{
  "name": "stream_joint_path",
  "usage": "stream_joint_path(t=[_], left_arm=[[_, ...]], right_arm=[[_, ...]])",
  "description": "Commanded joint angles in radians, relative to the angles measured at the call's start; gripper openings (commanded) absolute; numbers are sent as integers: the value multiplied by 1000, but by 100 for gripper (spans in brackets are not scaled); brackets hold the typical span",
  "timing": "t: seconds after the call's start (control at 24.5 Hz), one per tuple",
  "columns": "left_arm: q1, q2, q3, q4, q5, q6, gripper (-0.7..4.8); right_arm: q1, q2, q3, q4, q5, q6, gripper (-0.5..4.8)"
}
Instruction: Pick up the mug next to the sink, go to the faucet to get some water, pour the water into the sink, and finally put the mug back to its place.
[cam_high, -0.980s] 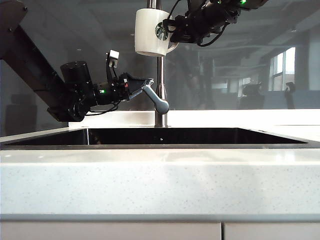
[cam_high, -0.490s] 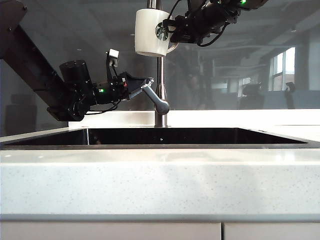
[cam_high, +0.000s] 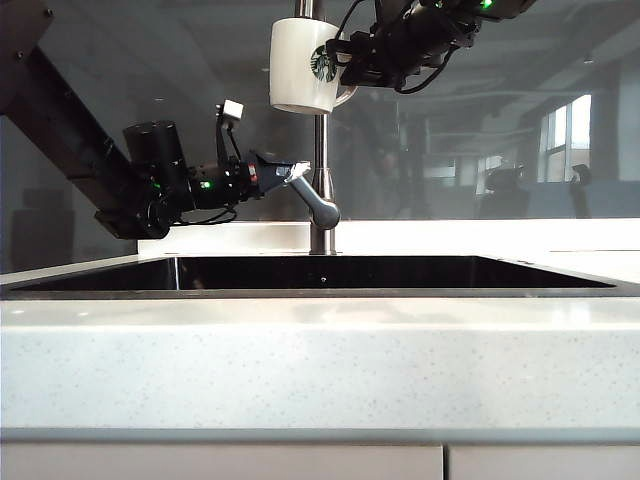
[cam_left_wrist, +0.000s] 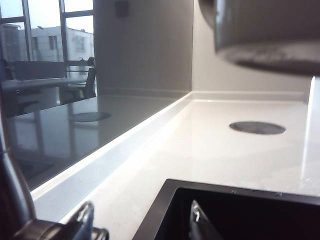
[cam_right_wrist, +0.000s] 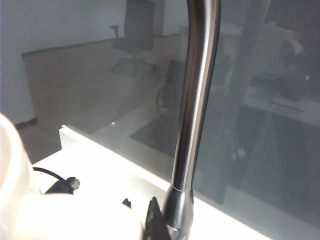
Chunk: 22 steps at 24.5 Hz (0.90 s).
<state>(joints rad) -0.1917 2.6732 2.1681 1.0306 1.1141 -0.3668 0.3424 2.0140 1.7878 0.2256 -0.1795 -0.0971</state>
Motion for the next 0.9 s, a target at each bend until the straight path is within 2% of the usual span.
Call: stream_joint_path(t=[0.04, 0.16, 0.25, 0.41, 0.78, 0.9], left_arm=[[-6, -8, 2, -72, -30, 84, 238], [-6, -8, 2, -90, -75, 89, 238], [-6, -8, 2, -95, -126, 129, 238], [-3, -8, 2, -94, -200, 132, 238], [15, -8, 2, -98, -229, 202, 238], [17, -8, 2, -114, -309, 209, 237]], right_arm=[[1, -13, 14, 68, -2, 16, -9], [1, -13, 14, 61, -2, 16, -8], [1, -13, 14, 63, -2, 16, -9], [0, -13, 14, 62, -1, 16, -9], [0, -13, 14, 63, -1, 16, -9], [0, -13, 14, 63, 2, 16, -9]])
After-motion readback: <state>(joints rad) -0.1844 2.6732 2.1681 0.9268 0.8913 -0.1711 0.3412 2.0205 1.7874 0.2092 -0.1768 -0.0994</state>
